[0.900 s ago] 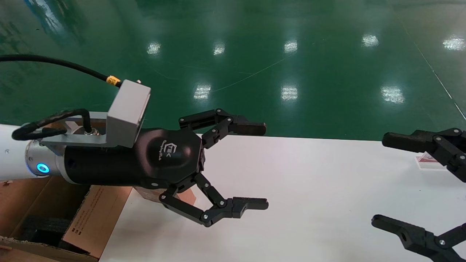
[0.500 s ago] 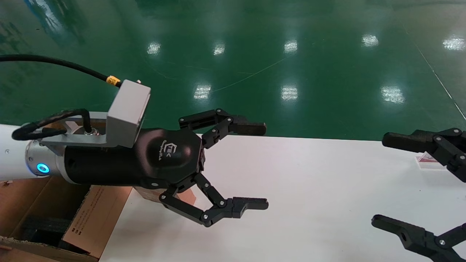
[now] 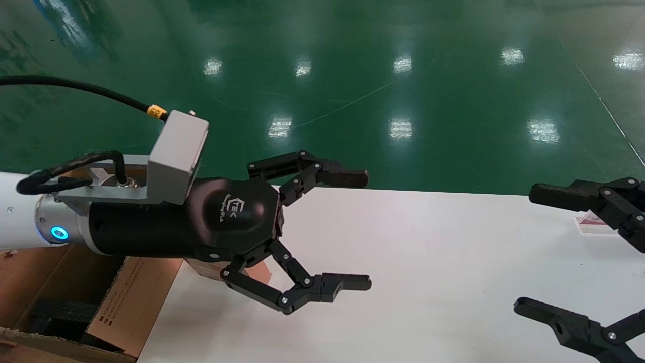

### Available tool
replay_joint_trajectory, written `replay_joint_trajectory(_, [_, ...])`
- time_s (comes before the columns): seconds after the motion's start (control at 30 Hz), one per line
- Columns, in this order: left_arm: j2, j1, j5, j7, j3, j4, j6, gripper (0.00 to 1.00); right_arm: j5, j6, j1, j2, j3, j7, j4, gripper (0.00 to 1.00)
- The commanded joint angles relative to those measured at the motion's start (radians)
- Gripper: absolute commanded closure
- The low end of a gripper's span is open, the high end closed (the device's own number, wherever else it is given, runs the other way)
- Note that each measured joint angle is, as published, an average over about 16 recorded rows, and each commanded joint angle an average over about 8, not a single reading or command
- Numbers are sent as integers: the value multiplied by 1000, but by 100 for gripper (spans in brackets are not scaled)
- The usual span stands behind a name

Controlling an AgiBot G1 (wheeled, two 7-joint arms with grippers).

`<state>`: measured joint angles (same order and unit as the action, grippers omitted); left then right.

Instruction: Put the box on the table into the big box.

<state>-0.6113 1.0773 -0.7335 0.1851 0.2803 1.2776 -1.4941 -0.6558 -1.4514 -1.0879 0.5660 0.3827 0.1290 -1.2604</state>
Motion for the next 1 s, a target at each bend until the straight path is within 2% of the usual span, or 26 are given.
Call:
replay_joint_trajectory(0.03, [0, 0, 0, 0, 0, 0, 0, 0, 0, 0, 0, 0, 0, 0, 0, 0])
replay_joint_trajectory(1.0, [-1, 0, -25, -4, 10, 0, 8, 0, 0, 0, 0, 0, 0, 0, 1, 0])
